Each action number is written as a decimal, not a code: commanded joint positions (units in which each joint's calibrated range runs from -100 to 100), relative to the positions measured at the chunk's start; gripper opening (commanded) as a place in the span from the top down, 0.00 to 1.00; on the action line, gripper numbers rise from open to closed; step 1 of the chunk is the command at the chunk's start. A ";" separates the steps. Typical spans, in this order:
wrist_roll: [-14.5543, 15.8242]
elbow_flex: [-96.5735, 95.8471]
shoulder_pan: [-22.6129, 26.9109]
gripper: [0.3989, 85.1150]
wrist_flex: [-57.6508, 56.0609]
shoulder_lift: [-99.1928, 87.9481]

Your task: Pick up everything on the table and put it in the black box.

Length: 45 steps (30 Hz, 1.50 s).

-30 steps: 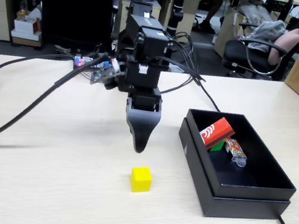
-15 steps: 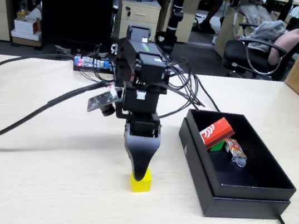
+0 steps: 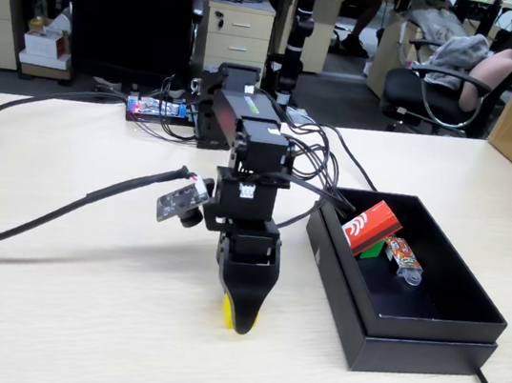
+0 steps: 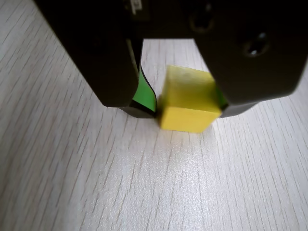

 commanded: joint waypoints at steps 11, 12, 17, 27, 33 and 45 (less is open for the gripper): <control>0.39 4.15 -0.15 0.99 -3.73 -9.44; 0.49 4.06 0.00 1.00 -5.46 -11.97; 1.22 0.44 2.74 1.00 -14.36 -32.05; 6.15 -21.05 15.78 1.00 -14.02 -64.64; 7.57 -20.33 18.75 1.00 -12.63 -59.24; 7.33 -21.69 16.85 0.99 -7.19 -43.87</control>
